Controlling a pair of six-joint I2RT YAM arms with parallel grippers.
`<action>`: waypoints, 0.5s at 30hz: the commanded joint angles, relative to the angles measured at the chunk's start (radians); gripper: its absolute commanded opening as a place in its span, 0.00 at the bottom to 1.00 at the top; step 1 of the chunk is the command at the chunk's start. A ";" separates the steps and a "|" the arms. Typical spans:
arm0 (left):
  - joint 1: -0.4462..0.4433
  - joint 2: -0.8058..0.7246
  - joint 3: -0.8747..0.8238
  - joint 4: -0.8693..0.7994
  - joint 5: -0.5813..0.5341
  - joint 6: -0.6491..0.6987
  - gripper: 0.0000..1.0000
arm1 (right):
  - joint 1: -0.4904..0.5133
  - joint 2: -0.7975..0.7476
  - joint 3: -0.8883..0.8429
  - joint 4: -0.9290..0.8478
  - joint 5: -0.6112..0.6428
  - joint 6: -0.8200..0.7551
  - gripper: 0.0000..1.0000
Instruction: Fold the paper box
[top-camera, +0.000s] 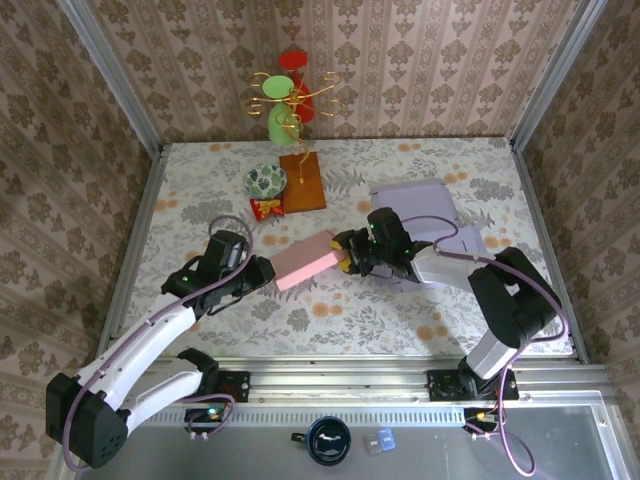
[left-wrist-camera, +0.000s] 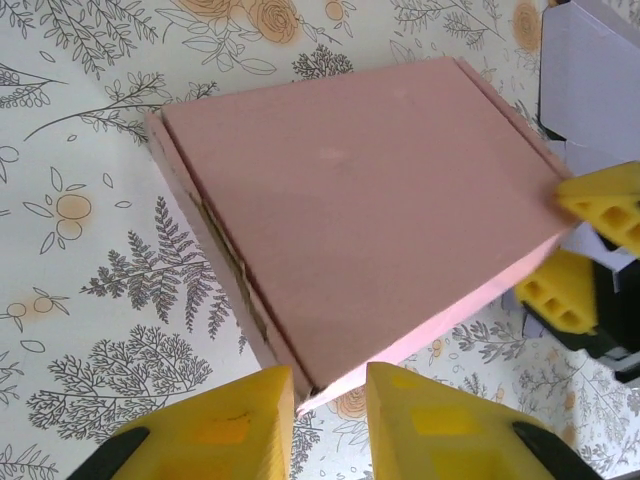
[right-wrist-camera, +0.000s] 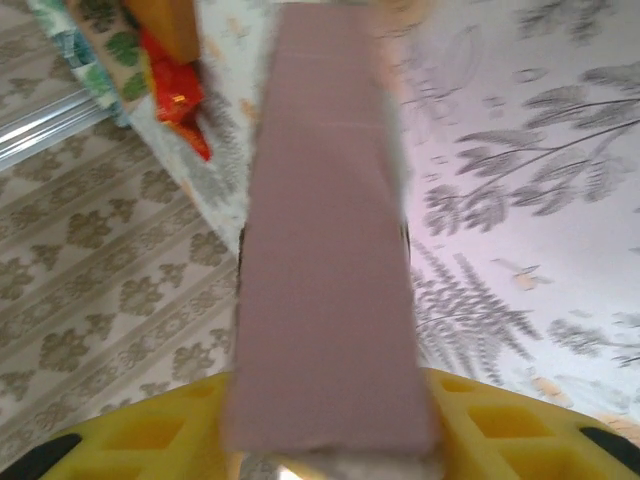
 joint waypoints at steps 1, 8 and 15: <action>0.005 -0.004 -0.031 -0.008 -0.001 0.007 0.27 | 0.006 0.020 -0.017 -0.046 -0.008 -0.058 0.54; 0.044 -0.025 -0.068 0.008 0.030 -0.016 0.27 | -0.001 -0.019 0.043 -0.368 -0.017 -0.261 0.67; 0.050 -0.024 0.014 0.052 0.072 0.156 0.27 | -0.033 -0.035 0.282 -0.726 0.071 -0.821 0.67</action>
